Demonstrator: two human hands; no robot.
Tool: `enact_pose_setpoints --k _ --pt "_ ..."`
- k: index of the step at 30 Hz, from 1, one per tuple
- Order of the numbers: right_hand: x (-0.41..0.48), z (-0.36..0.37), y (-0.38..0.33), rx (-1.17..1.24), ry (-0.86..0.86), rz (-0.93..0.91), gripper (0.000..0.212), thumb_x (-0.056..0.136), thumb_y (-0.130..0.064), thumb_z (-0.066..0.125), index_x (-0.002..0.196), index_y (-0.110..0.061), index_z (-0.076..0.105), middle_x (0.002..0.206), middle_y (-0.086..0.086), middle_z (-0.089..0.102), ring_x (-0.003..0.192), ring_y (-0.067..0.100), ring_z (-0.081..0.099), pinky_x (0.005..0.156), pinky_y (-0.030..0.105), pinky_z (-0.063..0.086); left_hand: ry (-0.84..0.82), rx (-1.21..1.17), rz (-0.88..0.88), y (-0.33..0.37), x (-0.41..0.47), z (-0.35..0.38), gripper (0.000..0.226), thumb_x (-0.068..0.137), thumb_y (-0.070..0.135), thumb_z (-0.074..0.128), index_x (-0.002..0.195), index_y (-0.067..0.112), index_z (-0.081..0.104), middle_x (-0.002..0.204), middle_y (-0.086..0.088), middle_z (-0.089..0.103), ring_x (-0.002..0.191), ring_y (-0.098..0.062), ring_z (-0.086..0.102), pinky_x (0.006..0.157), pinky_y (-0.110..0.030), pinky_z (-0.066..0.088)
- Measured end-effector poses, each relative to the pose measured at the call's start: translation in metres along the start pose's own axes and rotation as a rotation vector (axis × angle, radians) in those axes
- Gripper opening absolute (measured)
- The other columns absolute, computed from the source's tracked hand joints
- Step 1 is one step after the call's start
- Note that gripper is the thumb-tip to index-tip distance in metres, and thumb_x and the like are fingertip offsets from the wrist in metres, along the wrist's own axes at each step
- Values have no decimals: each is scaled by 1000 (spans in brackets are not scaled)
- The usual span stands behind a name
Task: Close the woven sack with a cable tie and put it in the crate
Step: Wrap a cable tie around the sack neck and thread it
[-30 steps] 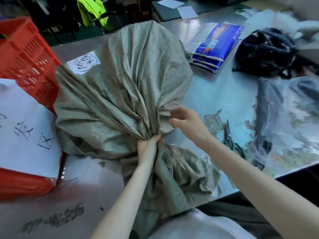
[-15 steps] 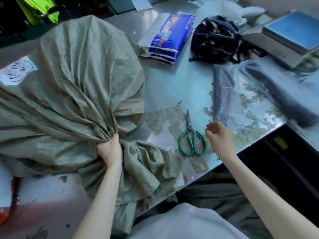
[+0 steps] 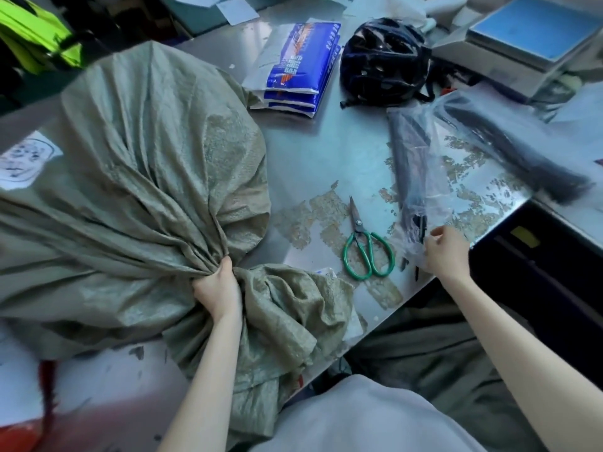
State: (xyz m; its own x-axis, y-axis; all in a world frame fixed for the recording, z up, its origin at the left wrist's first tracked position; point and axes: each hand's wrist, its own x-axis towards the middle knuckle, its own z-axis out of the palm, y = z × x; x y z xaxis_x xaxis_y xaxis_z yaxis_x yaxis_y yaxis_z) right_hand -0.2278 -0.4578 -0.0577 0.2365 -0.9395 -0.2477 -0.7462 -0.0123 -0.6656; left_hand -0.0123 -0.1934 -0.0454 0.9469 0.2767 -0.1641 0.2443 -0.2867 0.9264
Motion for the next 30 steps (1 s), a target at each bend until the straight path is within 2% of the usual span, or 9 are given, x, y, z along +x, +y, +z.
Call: enact_pose_setpoints --k 3,6,10,13,19,21,23,27,30 --pt "4 3 -7 -133 -69 43 19 90 -23 55 96 -4 53 87 12 56 77 30 54 62 35 43 -18 1 0 -2 2 -2 40 80 14 71 113 -7 64 124 -16 65 116 -24 61 90 -23 42" --pt "10 5 -9 -175 -92 63 24 86 -23 59 71 -8 47 63 8 48 54 23 46 49 28 33 -37 -12 10 -3 3 -3 40 79 14 71 113 -5 64 124 -14 65 115 -21 61 89 -20 41" --pt "12 2 -13 -185 -142 60 33 80 -10 58 53 -11 39 48 5 39 42 18 37 45 24 26 -43 -13 12 -4 3 -3 40 79 14 71 113 -6 64 122 -14 66 115 -21 62 88 -21 41" --pt "10 -2 -21 -208 -159 20 36 74 -3 57 49 -13 34 45 3 35 42 18 33 45 25 22 -48 -21 9 -5 4 -3 42 79 15 71 115 -5 64 124 -13 65 116 -20 61 88 -20 41" --pt "8 -7 -22 -140 -127 -78 30 70 5 55 50 -11 41 51 5 43 51 20 39 49 27 28 -69 -27 3 -10 7 -4 43 77 17 72 114 -4 65 122 -11 66 113 -17 62 91 -23 44" --pt "9 -10 -19 -141 -150 -98 23 74 4 60 53 -2 54 52 9 50 50 20 42 50 27 32 -74 -30 6 -13 9 -4 45 76 18 73 115 -4 64 123 -11 66 114 -17 61 92 -23 44" --pt "9 -15 -18 -145 -177 -111 15 79 0 62 67 7 66 62 15 59 51 21 44 49 26 34 -78 -38 14 -13 10 -3 47 76 19 73 116 -4 64 125 -12 65 115 -16 61 95 -24 45" --pt "2 -17 -15 -199 -86 -182 22 86 -2 52 70 -4 67 66 12 63 54 26 49 47 25 31 -81 -35 25 -14 10 -2 46 77 17 72 116 -5 63 126 -13 64 116 -18 61 95 -24 45" --pt "-5 -12 -15 -191 2 -256 24 87 0 47 105 -3 64 81 16 67 57 28 54 53 32 43 -81 -40 19 -13 10 -2 45 77 17 73 116 -5 64 124 -13 65 114 -18 62 95 -26 46"
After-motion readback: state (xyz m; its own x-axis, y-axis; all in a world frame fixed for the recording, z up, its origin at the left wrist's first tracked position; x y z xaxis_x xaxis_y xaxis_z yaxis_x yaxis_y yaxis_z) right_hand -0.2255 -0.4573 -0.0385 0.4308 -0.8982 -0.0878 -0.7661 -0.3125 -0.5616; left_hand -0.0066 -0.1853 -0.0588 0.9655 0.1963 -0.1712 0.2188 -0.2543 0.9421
